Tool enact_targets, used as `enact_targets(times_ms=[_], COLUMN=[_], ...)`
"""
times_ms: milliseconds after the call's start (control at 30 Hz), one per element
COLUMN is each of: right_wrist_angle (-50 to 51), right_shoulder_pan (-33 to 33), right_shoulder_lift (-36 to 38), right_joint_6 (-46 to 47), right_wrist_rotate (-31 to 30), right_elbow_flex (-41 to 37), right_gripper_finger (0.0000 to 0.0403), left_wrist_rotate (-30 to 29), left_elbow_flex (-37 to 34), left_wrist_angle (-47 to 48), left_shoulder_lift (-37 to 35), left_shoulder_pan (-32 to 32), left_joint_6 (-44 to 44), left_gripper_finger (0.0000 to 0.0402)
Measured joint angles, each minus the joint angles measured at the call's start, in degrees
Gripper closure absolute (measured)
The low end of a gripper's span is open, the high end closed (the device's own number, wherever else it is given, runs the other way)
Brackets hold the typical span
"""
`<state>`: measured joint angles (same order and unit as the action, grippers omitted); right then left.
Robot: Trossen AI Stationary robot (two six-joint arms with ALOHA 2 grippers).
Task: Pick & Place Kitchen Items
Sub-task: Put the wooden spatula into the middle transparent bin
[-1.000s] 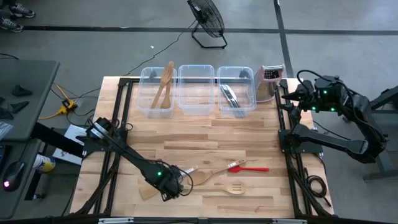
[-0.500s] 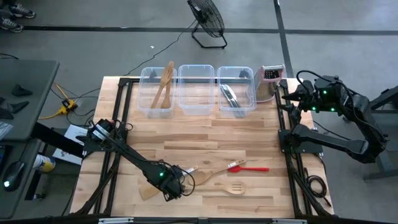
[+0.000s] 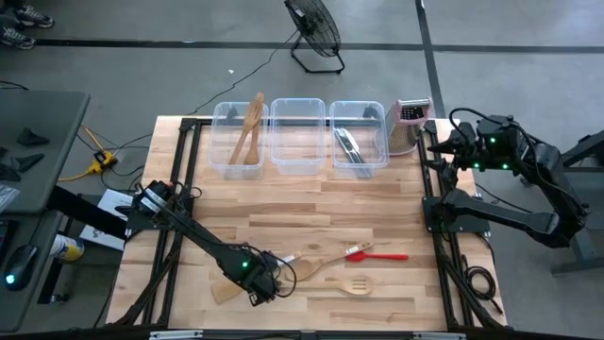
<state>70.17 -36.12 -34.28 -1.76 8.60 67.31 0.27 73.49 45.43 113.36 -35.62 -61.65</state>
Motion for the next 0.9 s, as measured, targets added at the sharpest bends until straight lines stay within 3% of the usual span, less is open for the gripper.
enact_targets(times_ms=[267, 900], right_wrist_angle=[0.00, 0.02], right_shoulder_pan=[0.00, 0.00], right_shoulder_lift=[0.00, 0.00], right_joint_6=[-1.03, -3.04], right_wrist_rotate=[0.79, 2.12], right_elbow_flex=[0.00, 0.00], right_gripper_finger=[0.0196, 0.0196], left_wrist_rotate=[0.15, 0.57], left_elbow_flex=[-0.02, -0.17], left_wrist_angle=[-0.07, 1.16], left_shoulder_lift=[0.00, -2.49], left_shoulder_pan=[0.00, -0.02], left_joint_6=[-0.15, -3.98], left_gripper_finger=[0.0305, 0.0310])
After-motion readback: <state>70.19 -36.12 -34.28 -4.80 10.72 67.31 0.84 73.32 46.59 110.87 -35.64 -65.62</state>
